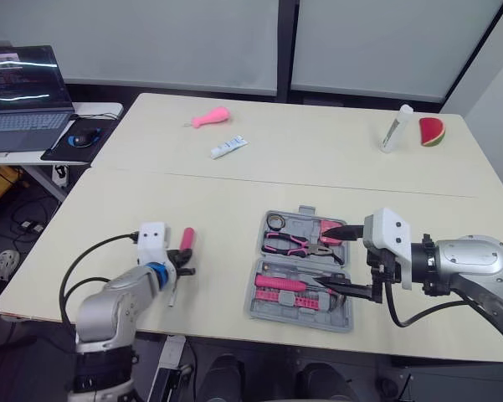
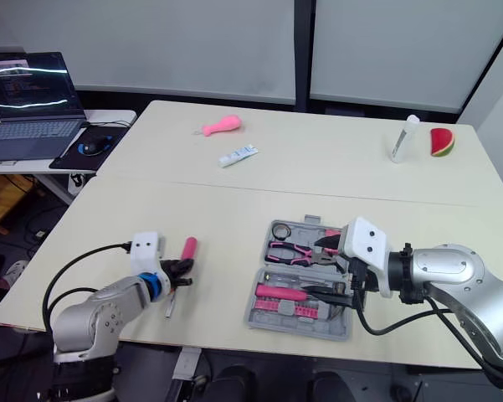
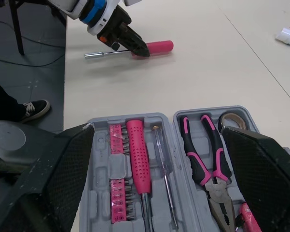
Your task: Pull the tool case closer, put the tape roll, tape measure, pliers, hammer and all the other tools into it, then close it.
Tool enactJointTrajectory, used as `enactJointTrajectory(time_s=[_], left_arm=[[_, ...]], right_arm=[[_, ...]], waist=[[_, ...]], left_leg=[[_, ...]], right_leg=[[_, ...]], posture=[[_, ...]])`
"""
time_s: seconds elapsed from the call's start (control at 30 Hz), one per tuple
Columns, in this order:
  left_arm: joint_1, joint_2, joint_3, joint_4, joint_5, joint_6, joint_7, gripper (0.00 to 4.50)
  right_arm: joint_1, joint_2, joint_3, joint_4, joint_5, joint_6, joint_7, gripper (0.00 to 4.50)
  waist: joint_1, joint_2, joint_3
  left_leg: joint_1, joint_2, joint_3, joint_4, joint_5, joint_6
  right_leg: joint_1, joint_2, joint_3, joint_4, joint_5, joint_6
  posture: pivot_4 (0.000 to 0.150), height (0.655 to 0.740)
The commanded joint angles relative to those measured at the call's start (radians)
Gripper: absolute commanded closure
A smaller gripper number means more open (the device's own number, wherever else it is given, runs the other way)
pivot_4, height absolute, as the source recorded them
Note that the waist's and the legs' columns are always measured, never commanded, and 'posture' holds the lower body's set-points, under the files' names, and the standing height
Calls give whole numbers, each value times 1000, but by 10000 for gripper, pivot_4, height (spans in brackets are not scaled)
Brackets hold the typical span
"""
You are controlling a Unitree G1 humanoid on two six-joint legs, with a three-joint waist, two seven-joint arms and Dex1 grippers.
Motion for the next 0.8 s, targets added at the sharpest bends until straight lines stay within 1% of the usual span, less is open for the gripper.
enactJointTrajectory(time_s=[0.03, 0.2, 0.33, 0.6, 0.67, 0.8], left_arm=[[19, -49, -36, -126, -3, 60, 56, 38335], [44, -120, -104, -170, 25, 68, 105, 38335], [63, -154, -137, -166, 54, 49, 136, 38335], [78, -151, -163, -112, 108, -8, 133, 38335], [76, -152, -161, -107, 108, -21, 125, 31203], [82, -149, -154, -133, 93, -24, 107, 20882]], right_arm=[[-9, -23, -33, -22, 20, -1, 23, 0], [-21, -47, -30, 1, 24, -6, 57, 0], [-26, -55, -27, 17, 20, -13, 78, 0], [-26, -67, -37, 23, 22, -9, 97, 0], [-18, -73, -46, 18, 25, -6, 99, 0], [-7, -83, -62, 10, 31, -3, 103, 0]], waist=[[1, 0, 0], [2, 0, 0], [3, 0, 0], [4, -1, 0], [4, -1, 0], [4, -1, 0]], left_leg=[[0, 0, 0, 0, 0, 0], [0, 0, 1, 0, 0, 0], [0, 0, 2, 0, 0, 1], [0, 0, 2, 0, 0, 1], [0, 0, 2, 0, 0, 1], [0, 0, 2, 0, -1, 1]], right_leg=[[0, 0, 0, 0, 0, 0], [0, 0, 1, -1, 0, 0], [0, 0, 1, -1, 0, 0], [1, 0, 1, -1, 0, 0], [1, 0, 1, -1, 0, 0], [1, 0, 1, -1, 0, 0]], posture=[[1500, 7400], [1500, 7400], [1500, 7400], [1500, 7400], [1500, 7400], [1500, 7400]])
